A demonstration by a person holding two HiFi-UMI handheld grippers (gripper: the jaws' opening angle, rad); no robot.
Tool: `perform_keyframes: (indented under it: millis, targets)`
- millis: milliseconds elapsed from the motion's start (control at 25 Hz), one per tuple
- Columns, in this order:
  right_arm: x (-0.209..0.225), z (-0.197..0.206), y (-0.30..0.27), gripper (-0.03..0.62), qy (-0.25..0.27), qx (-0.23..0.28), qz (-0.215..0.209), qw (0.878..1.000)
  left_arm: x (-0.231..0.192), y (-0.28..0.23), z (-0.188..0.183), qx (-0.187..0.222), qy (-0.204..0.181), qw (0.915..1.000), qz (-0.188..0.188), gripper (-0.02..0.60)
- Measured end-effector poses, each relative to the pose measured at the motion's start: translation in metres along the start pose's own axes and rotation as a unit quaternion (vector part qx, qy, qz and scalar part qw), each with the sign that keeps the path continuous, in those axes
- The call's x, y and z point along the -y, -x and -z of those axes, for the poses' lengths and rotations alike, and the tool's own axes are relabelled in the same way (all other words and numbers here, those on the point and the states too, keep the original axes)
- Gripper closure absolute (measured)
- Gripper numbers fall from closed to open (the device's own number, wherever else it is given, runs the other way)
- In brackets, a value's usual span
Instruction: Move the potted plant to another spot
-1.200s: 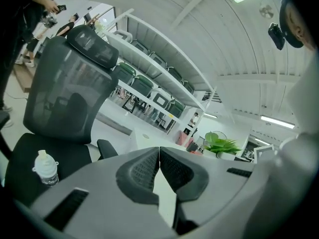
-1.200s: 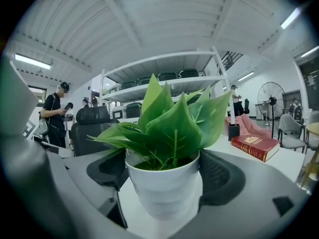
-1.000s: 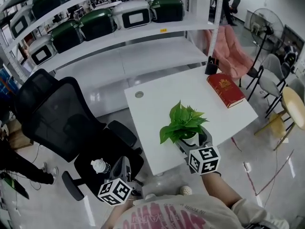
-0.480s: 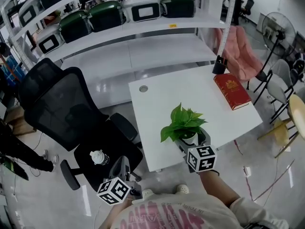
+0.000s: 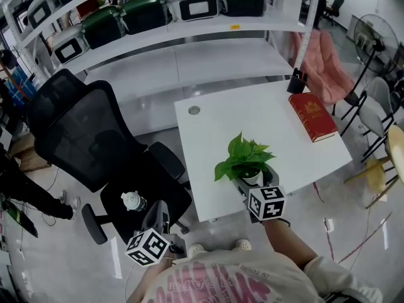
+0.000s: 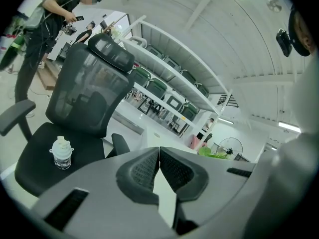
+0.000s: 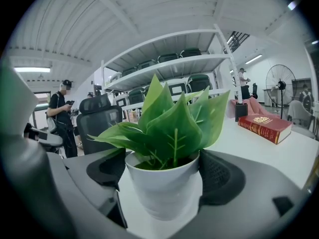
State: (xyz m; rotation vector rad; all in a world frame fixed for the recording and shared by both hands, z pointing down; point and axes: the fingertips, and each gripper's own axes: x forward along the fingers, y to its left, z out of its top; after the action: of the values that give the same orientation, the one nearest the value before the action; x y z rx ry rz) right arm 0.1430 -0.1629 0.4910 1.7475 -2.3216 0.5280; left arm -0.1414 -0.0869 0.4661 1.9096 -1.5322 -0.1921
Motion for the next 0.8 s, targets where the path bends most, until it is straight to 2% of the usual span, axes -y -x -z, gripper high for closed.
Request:
perform_keyframes:
  millis: [800]
  targets:
    - [0.002, 0.011, -0.005, 0.118, -0.008, -0.016, 0.002, 1.000, -0.002, -0.002, -0.009, 0.005, -0.003, 1.0000, 0.000, 0.557]
